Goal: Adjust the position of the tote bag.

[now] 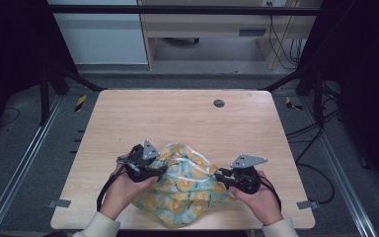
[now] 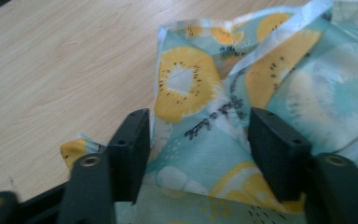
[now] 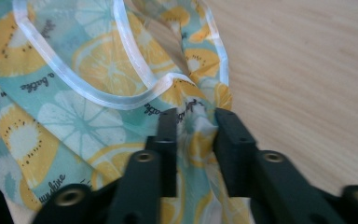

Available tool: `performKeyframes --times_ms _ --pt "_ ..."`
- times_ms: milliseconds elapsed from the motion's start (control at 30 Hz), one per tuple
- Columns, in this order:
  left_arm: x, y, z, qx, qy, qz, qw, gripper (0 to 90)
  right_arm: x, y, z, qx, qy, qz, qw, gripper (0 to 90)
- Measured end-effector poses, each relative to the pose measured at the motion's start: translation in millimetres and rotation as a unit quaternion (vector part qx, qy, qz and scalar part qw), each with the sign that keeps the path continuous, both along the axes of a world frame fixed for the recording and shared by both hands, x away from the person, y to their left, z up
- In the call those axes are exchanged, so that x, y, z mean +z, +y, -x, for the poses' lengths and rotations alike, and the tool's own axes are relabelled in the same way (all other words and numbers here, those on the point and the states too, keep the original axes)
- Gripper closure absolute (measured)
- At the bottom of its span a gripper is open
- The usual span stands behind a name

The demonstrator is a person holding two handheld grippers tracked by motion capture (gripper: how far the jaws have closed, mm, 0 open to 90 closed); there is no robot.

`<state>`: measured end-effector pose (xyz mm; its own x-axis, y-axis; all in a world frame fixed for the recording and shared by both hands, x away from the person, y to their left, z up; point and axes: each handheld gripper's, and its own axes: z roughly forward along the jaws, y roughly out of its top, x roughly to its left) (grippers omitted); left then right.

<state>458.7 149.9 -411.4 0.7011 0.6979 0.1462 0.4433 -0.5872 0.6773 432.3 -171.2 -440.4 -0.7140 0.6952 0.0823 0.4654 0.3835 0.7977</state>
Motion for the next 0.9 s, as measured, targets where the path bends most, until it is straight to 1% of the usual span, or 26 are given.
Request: performKeyframes --times_ms 33,67,100,133,167,233,267,300,333,367,400,433,467,533,567,600,667,733,767,800,833,867,900 --pt "-0.8 0.4 0.6 0.001 0.0 0.005 1.0 47.0 1.5 -0.3 1.2 0.005 -0.01 -0.001 0.9999 84.8" --pt "-2.1 0.3 1.0 0.001 0.002 0.01 0.9999 50.5 2.8 -0.7 2.0 0.007 -0.021 -0.005 0.9997 86.7" --pt "-3.1 0.5 1.4 -0.001 0.001 0.008 1.0 55.5 4.1 -1.0 2.5 0.009 -0.028 -0.008 0.9995 87.3" --pt "-4.1 0.7 1.6 -0.002 -0.002 0.005 1.0 62.7 5.4 -1.0 3.2 0.009 -0.036 -0.008 0.9993 87.5" --pt "-5.1 1.1 1.6 0.0 -0.006 0.01 0.9999 67.5 6.6 -1.0 3.8 0.006 -0.042 -0.008 0.9991 87.6" --pt "-2.7 3.8 3.0 -0.001 -0.02 0.01 0.9997 74.6 9.3 -1.9 4.7 -0.003 -0.05 -0.01 0.9987 87.8" --pt "-0.1 5.2 4.2 -0.001 -0.03 0.013 0.9995 77.8 11.2 -2.5 5.4 -0.006 -0.06 -0.011 0.9981 88.0" --pt "1.9 6.1 5.3 0.001 -0.039 0.017 0.9991 79.3 13.5 -3.3 6.5 -0.01 -0.067 -0.012 0.9976 88.2" --pt "6.0 7.9 7.4 0.004 -0.055 0.026 0.9981 80.7 15.5 -3.9 7.4 -0.012 -0.072 -0.015 0.9972 88.4" --pt "8.5 9.1 8.9 0.006 -0.066 0.033 0.9972 82.1 19.2 -5.1 9.1 -0.015 -0.082 -0.02 0.9963 88.6" --pt "12.9 11.0 11.6 0.011 -0.083 0.043 0.9955 82.4 21.6 -5.7 10.2 -0.015 -0.089 -0.023 0.9957 88.7" --pt "16.1 11.9 14.0 0.011 -0.097 0.052 0.9939 82.7 25.8 -6.6 12.3 -0.015 -0.101 -0.027 0.9944 88.7" --pt "19.5 13.6 16.8 0.006 -0.113 0.062 0.9916 83.2 29.0 -7.3 14.0 -0.014 -0.112 -0.031 0.9931 88.7" --pt "25.6 17.8 23.2 0.008 -0.139 0.07 0.9879 84.4 35.1 -9.1 18.2 -0.013 -0.13 -0.043 0.9905 88.7" --pt "28.1 20.1 26.7 0.01 -0.152 0.086 0.9846 84.6 37.7 -10.1 20.7 -0.011 -0.138 -0.05 0.9891 88.7" --pt "30.6 22.4 30.5 0.011 -0.161 0.099 0.982 85.2 39.9 -10.5 23.3 -0.008 -0.145 -0.053 0.9879 88.7" --pt "33.5 25.2 38.2 0.009 -0.173 0.111 0.9786 86.3 43.4 -10.0 29.6 -0.002 -0.156 -0.055 0.9863 88.7" --pt "33.5 28.3 48.8 -0.003 -0.182 0.119 0.976 87.1 44.6 -8.7 35.9 0.006 -0.159 -0.051 0.986 88.8" --pt "32.4 31.1 56.2 -0.007 -0.188 0.126 0.9741 87.1 44.4 -8.5 39.8 0.01 -0.161 -0.05 0.9856 88.8" --pt "31.2 33.6 61.7 -0.012 -0.191 0.13 0.9729 87.1 43.2 -9.0 45.0 0.016 -0.164 -0.055 0.9848 88.7" --pt "29.6 36.0 66.5 -0.015 -0.192 0.137 0.9718 87.1 41.7 -9.7 48.9 0.02 -0.164 -0.059 0.9844 88.7" --pt "27.7 38.0 70.6 -0.018 -0.191 0.141 0.9712 87.1 39.9 -10.6 52.5 0.022 -0.164 -0.062 0.9843 88.7" --pt "25.4 39.4 74.1 -0.023 -0.187 0.143 0.9715 87.2 37.8 -10.8 55.4 0.026 -0.161 -0.066 0.9843 88.7"
